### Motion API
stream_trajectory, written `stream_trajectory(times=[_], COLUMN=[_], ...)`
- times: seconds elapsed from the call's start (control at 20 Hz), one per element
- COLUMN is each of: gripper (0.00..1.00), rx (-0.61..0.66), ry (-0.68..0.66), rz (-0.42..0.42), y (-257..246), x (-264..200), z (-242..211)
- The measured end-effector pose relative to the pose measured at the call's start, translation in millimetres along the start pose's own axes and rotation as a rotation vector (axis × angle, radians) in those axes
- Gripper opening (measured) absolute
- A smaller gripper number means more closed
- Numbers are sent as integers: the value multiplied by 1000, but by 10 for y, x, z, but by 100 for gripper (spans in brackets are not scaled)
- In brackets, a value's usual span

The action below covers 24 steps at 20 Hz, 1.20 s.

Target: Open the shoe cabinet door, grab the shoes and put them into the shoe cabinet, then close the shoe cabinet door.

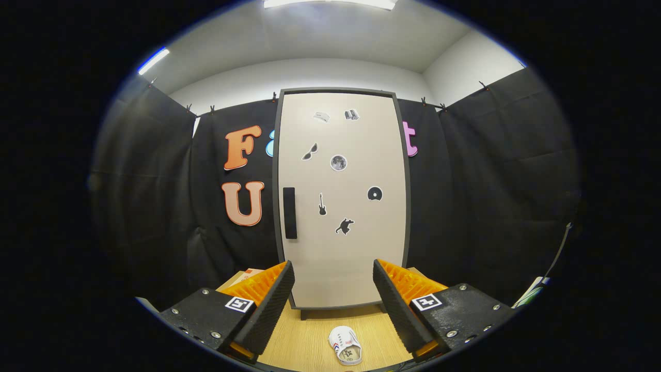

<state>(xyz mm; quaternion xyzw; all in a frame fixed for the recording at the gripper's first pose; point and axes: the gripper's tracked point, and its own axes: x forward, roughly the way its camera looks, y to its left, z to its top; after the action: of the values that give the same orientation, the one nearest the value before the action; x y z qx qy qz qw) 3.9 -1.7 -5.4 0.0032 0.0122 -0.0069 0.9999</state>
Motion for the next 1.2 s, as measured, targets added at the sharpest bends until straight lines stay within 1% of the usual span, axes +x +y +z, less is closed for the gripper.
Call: stream_trajectory(times=[0.2, 0.4, 0.55, 0.75, 0.9, 1.2], gripper=[96, 96, 96, 96, 96, 96], rx=[-4, -18, -15, -25, -26, -35], ry=[11, 41, 63, 56, 42, 14], rz=[6, 19, 32, 44, 61, 98], y=[-2, 25, 121, 250, 391, 801], x=[16, 77, 168, 290, 499, 1258], z=[-25, -141, -248, -218, -178, -75])
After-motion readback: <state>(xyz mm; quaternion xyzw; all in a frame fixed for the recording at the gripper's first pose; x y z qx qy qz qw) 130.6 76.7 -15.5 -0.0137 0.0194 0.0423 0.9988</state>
